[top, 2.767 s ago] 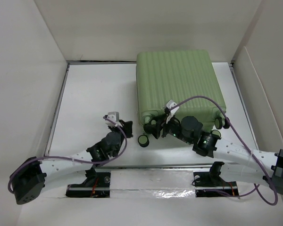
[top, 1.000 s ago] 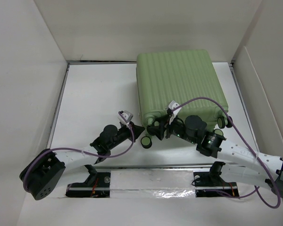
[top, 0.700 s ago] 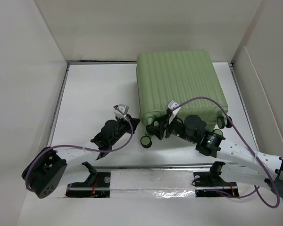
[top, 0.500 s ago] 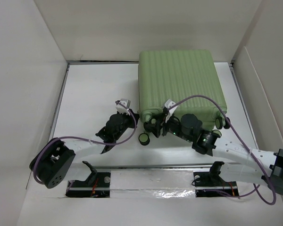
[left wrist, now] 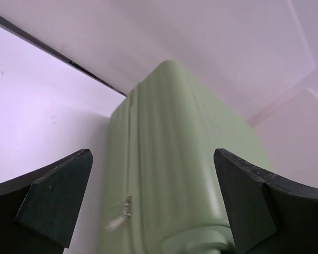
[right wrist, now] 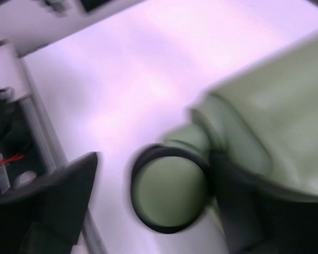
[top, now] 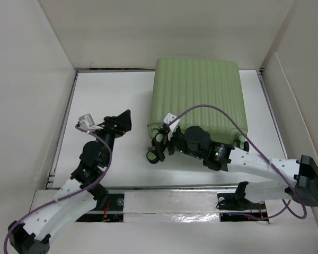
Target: Pack the luggage
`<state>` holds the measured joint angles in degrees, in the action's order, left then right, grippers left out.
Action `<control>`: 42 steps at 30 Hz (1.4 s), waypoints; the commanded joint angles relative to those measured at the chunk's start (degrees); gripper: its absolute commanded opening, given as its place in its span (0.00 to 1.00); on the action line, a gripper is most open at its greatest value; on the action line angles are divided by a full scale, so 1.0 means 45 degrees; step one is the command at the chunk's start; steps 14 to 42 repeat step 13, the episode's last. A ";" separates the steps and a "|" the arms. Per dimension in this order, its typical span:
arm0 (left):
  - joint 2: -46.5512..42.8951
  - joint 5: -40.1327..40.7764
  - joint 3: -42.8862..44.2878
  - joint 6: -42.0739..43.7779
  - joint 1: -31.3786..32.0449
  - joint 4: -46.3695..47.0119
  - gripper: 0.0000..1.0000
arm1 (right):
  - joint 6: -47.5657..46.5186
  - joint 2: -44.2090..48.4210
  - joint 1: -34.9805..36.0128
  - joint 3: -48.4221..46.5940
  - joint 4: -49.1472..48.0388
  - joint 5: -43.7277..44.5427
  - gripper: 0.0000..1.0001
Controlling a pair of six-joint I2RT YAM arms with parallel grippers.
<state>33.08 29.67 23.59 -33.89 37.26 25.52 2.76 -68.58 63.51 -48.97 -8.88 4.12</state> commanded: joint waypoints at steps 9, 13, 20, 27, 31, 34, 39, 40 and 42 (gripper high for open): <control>-0.2173 -0.0947 0.2588 -0.0791 0.0276 -0.5611 0.99 | -0.1376 0.4584 0.1278 -0.1678 0.1855 0.3396 1.00; -0.2527 -0.1455 0.2452 -0.0809 0.0276 -0.5651 0.99 | -0.0871 0.5997 0.0266 -0.0799 0.2439 0.3558 1.00; -0.2527 -0.1455 0.2452 -0.0809 0.0276 -0.5651 0.99 | -0.0871 0.5997 0.0266 -0.0799 0.2439 0.3558 1.00; -0.2527 -0.1455 0.2452 -0.0809 0.0276 -0.5651 0.99 | -0.0871 0.5997 0.0266 -0.0799 0.2439 0.3558 1.00; -0.2527 -0.1455 0.2452 -0.0809 0.0276 -0.5651 0.99 | -0.0871 0.5997 0.0266 -0.0799 0.2439 0.3558 1.00; -0.2527 -0.1455 0.2452 -0.0809 0.0276 -0.5651 0.99 | -0.0871 0.5997 0.0266 -0.0799 0.2439 0.3558 1.00; -0.2527 -0.1455 0.2452 -0.0809 0.0276 -0.5651 0.99 | -0.0871 0.5997 0.0266 -0.0799 0.2439 0.3558 1.00; -0.2527 -0.1455 0.2452 -0.0809 0.0276 -0.5651 0.99 | -0.0871 0.5997 0.0266 -0.0799 0.2439 0.3558 1.00; -0.2527 -0.1455 0.2452 -0.0809 0.0276 -0.5651 0.99 | -0.0871 0.5997 0.0266 -0.0799 0.2439 0.3558 1.00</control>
